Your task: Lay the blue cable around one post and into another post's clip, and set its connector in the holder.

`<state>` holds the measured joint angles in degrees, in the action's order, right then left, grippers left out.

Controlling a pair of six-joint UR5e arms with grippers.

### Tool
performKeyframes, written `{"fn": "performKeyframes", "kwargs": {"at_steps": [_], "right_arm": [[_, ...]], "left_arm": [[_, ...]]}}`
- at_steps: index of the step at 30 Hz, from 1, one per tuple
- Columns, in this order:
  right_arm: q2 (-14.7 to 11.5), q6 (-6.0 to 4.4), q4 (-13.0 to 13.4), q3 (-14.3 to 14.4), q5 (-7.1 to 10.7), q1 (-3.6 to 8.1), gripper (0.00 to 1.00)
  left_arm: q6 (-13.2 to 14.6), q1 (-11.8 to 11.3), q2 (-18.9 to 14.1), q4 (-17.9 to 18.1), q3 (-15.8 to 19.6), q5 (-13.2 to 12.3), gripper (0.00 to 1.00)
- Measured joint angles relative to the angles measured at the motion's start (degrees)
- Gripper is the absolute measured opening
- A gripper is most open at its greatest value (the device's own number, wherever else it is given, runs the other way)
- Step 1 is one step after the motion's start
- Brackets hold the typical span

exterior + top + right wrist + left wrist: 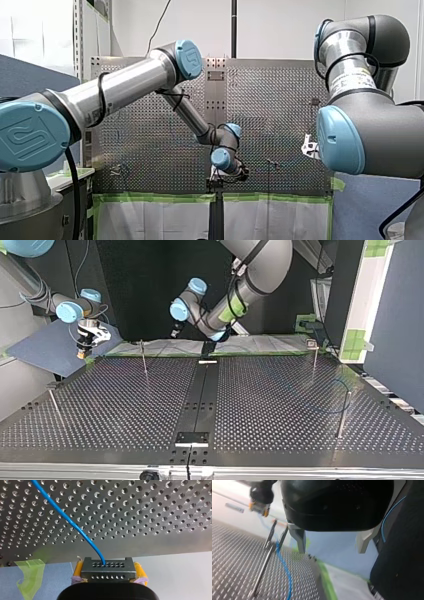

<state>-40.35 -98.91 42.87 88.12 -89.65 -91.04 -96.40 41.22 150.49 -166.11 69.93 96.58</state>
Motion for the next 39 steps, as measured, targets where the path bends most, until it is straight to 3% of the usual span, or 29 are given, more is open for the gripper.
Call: {"fn": "performKeyframes", "kwargs": {"at_steps": [9, 21, 29, 39], "right_arm": [[0.0, -0.23, -0.1, 0.0, 0.16, 0.02, 0.0], [0.0, -0.46, -0.7, 0.0, 0.17, -0.11, 0.0], [0.0, -0.79, -0.8, 0.0, 0.5, -0.3, 0.0], [0.0, -0.78, -1.0, 0.0, 0.77, -0.38, 0.0]], "left_arm": [[-0.4, 2.4, -1.3, 1.2, -1.4, -3.4, 1.0], [-2.9, 4.1, -1.6, 2.8, -3.3, -3.9, 1.0], [-4.2, 4.6, -1.6, 3.4, -3.3, -2.1, 1.0], [-7.2, 5.1, -1.6, 1.6, -3.3, 2.3, 1.0]]}}
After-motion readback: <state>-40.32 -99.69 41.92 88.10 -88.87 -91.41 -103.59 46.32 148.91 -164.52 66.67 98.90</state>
